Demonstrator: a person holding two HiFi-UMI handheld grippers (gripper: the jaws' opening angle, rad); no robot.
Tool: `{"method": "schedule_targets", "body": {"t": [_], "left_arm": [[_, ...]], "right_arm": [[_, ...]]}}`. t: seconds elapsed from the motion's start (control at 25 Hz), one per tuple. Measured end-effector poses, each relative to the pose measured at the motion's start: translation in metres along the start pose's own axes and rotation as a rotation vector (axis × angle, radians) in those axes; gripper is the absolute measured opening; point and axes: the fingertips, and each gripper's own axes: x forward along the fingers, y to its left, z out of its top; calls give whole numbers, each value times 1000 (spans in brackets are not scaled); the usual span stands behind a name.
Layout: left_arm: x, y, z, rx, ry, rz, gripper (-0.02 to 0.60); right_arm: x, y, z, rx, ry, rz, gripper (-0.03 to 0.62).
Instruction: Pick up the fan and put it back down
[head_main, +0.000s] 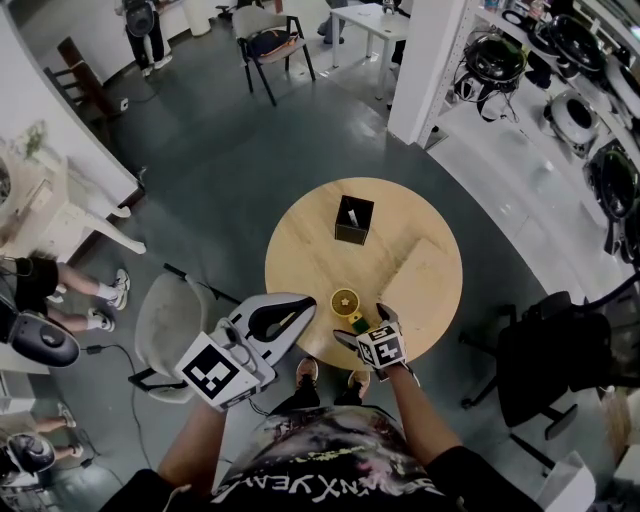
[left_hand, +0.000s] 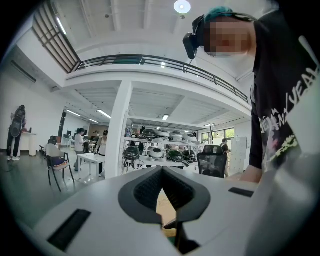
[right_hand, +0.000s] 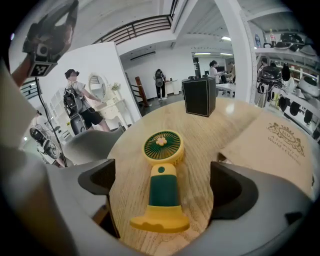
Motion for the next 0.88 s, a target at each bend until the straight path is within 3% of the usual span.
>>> {"method": "schedule_targets", "body": {"t": [0.88], "left_arm": [[-3,-2,-1,-19,-5,-13,12]], "right_arm": [[16,-8,-25,-40,93,-51,584]]}}
